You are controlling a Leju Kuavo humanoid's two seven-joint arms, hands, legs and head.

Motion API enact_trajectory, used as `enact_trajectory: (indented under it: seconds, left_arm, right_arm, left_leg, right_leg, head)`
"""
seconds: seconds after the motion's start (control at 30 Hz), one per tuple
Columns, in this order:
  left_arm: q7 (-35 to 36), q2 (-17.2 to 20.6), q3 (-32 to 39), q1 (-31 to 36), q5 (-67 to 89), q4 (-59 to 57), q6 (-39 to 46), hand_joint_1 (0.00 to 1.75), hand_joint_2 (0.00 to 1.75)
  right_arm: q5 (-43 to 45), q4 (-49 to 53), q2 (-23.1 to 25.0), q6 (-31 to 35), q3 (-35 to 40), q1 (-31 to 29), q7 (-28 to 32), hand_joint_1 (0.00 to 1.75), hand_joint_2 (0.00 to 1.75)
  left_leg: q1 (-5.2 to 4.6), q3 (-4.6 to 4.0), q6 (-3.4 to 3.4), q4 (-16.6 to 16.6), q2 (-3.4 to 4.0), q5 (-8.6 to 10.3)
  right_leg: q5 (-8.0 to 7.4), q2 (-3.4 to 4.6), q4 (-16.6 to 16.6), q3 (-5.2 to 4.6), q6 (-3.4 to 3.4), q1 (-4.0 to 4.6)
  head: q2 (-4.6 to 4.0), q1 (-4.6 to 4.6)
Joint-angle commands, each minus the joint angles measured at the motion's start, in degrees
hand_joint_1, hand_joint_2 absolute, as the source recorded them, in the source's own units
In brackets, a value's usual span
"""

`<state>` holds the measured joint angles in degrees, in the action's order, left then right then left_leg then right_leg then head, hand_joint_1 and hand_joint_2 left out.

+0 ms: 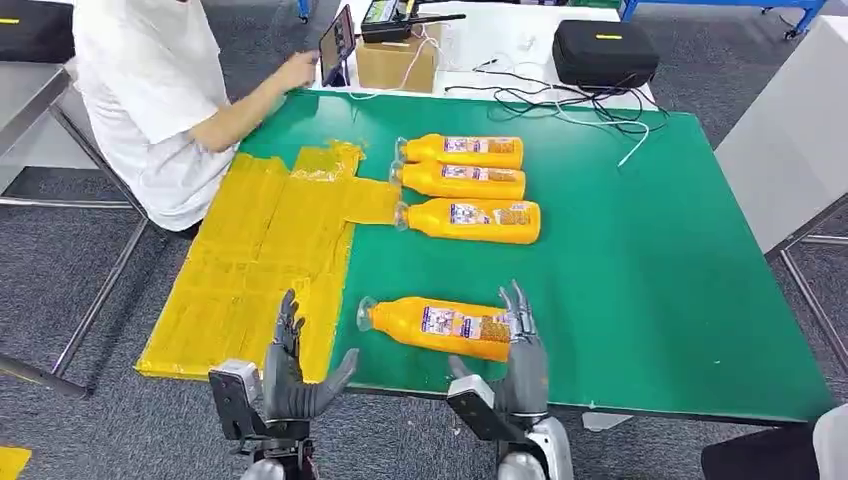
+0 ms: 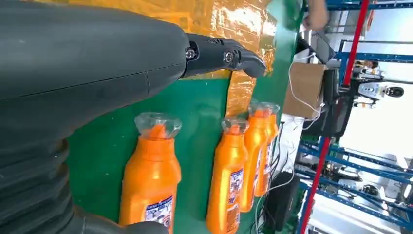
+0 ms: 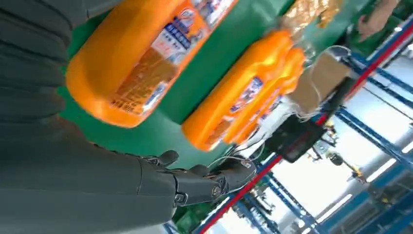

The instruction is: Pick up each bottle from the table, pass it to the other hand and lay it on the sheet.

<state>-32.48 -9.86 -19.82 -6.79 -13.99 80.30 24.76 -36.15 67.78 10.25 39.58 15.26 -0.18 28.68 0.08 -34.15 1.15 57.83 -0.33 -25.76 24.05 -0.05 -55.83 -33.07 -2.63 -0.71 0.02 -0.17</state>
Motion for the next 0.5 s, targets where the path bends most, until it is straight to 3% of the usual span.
enact_trajectory:
  seconds: [0.03,0.27,0.5]
  left_arm:
    - [0.6,-2.2,2.0,-0.6,7.3,0.0,1.6,0.0,1.75]
    - [1.7,-2.7,2.9,-1.5,8.9,1.8,0.7,0.0,1.75]
    - [1.1,-2.8,2.8,-1.1,10.1,0.8,0.9,0.0,1.75]
  right_arm:
    - [-25.7,-13.4,-5.2,0.3,-3.2,-6.8,-14.8,0.0,1.75]
    - [-29.3,-13.0,-9.3,-3.6,1.8,-9.4,-24.5,0.0,1.75]
    - [-24.9,-9.6,-8.4,0.4,1.9,-7.8,-20.1,0.0,1.75]
  left_leg:
    - [0.02,0.12,-0.04,-0.1,0.07,-0.02]
    - [0.0,0.23,-0.06,-0.1,0.12,-0.06]
    - [0.0,0.26,-0.07,-0.1,0.11,-0.07]
  right_leg:
    - [0.0,0.05,0.1,0.1,0.06,0.02]
    - [0.03,0.1,0.0,0.2,0.09,0.01]
    - [0.04,0.07,0.0,0.22,0.09,0.02]
  head:
    - [-0.02,0.0]
    - [-0.02,-0.02]
    - [-0.02,-0.02]
